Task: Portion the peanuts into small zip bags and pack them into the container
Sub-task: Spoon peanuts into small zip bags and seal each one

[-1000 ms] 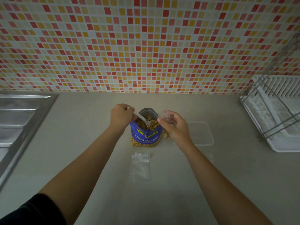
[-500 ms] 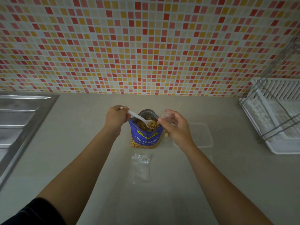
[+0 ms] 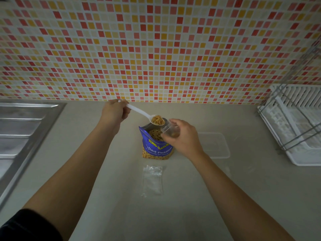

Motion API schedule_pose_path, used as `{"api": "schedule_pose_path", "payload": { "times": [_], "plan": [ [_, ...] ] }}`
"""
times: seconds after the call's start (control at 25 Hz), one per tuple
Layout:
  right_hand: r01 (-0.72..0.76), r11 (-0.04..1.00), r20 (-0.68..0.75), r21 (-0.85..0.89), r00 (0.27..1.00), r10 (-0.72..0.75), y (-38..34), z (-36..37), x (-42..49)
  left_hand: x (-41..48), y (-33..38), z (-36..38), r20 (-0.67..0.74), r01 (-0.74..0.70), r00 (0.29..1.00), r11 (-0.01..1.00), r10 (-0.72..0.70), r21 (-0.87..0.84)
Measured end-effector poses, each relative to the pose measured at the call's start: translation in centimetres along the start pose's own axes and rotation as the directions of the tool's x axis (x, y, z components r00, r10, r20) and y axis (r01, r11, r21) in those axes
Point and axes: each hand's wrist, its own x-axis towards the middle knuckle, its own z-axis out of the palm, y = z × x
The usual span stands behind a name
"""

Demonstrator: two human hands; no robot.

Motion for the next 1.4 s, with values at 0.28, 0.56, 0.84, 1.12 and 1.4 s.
{"api": "schedule_pose_path", "payload": {
  "times": [0.28,0.56,0.84,1.12,1.4],
  "plan": [
    [-0.022,0.986,-0.095,0.166,0.995,0.038,-1.5,1.3,0.1,-4.4,2.3,1.6,0.251,-0.566,0.824,0.74,0.507,0.364],
    [-0.006,0.971,-0.127,0.238,0.991,0.037,-1.5,1.1,-0.5,-6.2,3.9,1.3,0.486,-0.783,0.622,0.476,0.614,0.4],
    [-0.179,0.911,-0.077,0.372,0.972,0.222,-0.7,-0.9,-1.0,-3.8,2.7,0.2,0.117,-0.475,0.88,0.846,0.461,0.241],
    [-0.216,0.893,-0.11,0.395,0.954,0.279,0.1,-3.0,-1.4,-4.1,-5.2,1.5,0.087,-0.252,0.966,0.813,0.244,0.524],
    [-0.189,0.883,-0.126,0.43,0.956,0.266,-0.1,-4.7,-2.3,-8.7,-5.9,2.2,0.192,-0.596,0.76,0.546,0.621,0.589]
  ]
}}
